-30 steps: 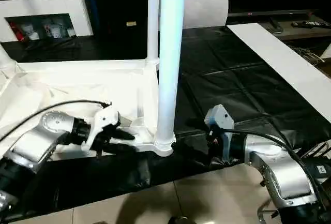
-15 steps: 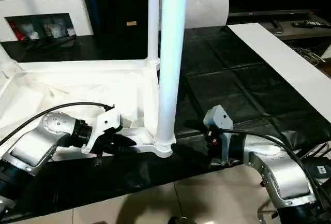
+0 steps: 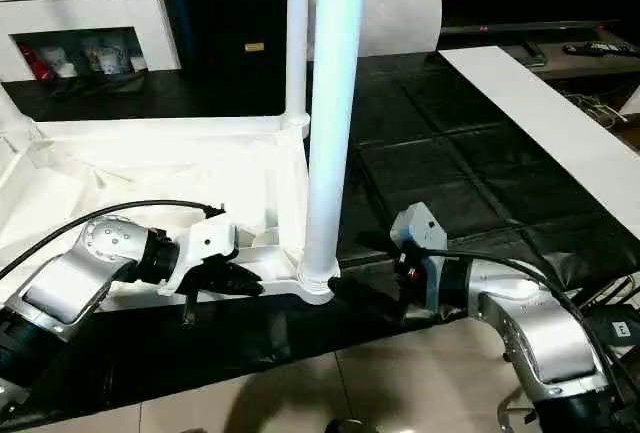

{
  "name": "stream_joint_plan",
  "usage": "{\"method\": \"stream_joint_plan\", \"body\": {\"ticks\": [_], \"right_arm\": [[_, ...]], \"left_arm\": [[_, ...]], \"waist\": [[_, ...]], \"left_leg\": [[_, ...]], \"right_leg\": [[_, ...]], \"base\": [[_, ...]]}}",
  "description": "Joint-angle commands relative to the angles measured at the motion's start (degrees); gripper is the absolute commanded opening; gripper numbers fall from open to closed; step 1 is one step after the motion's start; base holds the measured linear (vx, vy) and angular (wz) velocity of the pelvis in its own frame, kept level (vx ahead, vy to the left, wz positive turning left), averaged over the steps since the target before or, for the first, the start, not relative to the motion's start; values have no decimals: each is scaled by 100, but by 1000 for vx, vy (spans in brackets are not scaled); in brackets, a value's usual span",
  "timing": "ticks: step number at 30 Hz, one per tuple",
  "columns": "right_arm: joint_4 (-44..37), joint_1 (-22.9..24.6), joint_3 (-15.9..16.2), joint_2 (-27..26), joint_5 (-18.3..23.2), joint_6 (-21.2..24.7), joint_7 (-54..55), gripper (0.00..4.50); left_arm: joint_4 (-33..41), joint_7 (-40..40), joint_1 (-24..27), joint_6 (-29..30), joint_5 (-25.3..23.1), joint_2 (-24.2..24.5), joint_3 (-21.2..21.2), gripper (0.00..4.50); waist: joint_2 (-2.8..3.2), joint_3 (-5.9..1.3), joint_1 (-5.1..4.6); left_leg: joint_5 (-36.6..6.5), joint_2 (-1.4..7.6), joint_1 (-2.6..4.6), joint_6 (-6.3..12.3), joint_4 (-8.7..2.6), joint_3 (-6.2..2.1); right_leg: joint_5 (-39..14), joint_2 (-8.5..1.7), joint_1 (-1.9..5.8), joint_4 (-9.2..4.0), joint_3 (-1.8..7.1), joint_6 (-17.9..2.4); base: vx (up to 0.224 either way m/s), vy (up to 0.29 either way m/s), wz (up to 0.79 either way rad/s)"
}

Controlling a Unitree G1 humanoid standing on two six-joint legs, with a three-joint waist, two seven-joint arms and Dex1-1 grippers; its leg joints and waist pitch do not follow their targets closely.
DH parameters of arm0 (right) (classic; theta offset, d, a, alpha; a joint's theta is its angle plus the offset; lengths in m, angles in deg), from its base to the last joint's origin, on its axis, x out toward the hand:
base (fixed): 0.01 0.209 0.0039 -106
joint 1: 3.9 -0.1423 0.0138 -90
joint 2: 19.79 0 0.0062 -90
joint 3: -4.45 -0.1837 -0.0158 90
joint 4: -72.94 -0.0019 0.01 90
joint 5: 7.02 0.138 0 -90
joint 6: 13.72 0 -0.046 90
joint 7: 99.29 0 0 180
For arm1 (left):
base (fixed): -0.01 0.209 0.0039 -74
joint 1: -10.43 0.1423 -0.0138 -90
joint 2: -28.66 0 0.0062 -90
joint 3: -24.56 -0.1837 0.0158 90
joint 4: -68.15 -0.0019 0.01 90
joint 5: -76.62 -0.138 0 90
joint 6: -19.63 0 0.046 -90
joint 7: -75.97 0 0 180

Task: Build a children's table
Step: Rotate leg to tighten

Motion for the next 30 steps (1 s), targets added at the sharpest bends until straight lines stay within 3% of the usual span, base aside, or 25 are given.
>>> {"method": "stream_joint_plan", "body": {"ticks": [1, 6, 10, 11, 12, 16, 18, 20, 23, 30], "right_arm": [[26, -102, 60, 6, -47, -55, 29, 450], [-28, -113, 95, -28, 10, 21, -5, 450], [-133, -54, 167, 25, 118, 152, -168, 450], [-148, -46, 180, 35, 126, 166, -190, 450], [-169, -32, 189, 47, 143, 183, -224, 450], [-145, -39, 159, 59, 135, 149, -185, 450], [-138, -45, 155, 67, 140, 150, -188, 450], [-151, -43, 145, 80, 166, 181, -211, 450], [-161, -42, 142, 73, 155, 196, -222, 450], [-88, -79, 125, 67, 163, 138, -228, 450]], "left_arm": [[-84, 79, -21, -158, -230, 136, -163, 3], [-71, -125, -1, -37, -290, 98, -84, 3], [-130, -206, -58, 427, -61, -89, 83, 3], [-126, -172, -64, 425, -73, -72, 57, 44], [-129, -161, -66, 390, -109, -53, 27, 55], [-256, -306, -50, 144, -186, -110, 47, 77], [-260, -267, -52, 130, -177, -114, 46, 77], [-250, -149, -55, 163, -135, -106, 26, 41], [-269, -109, -70, 119, -167, -88, -6, 26], [-326, 49, -85, -37, -59, -108, 10, 1]], "waist": [[-25, -415, 8], [-8, -418, -4], [1, -404, -3], [13, -405, -3], [10, -407, -6], [25, -415, -26], [30, -412, -24], [41, -407, -21], [68, -413, -19], [55, -437, 2]], "left_leg": [[-1333, -4, 5, 357, -330, 1], [-1378, 3, 14, 334, -330, -1], [-1439, -7, 27, 351, -319, 2], [-1502, -6, 40, 344, -319, -8], [-1519, -4, 41, 345, -318, -12], [-1583, -6, 21, 346, -328, -36], [-1609, 3, 46, 354, -327, -37], [-1664, 17, 72, 353, -336, -42], [-1706, 51, 61, 341, -369, -70], [-1458, 73, 17, 363, -397, -69]], "right_leg": [[-3600, -349, 280, -631, 143, -57], [-3580, -346, 273, -627, 135, -72], [-3656, -338, 263, -654, 113, -74], [-3712, -341, 259, -669, 102, -46], [-3698, -341, 259, -668, 103, -46], [-3611, -344, 288, -672, 73, -33], [-3606, -352, 273, -691, 68, -66], [-3590, -361, 273, -701, 56, -112], [-3330, -383, 309, -669, 56, -249], [-2893, -399, 356, -576, 120, -449]], "base": [[0, 0, 0], [0, 0, 0], [0, 0, 0], [0, 0, 0], [0, 0, 0], [0, 0, 0], [0, 0, 0], [0, 0, 0], [0, 0, 0], [0, 0, 0]]}}
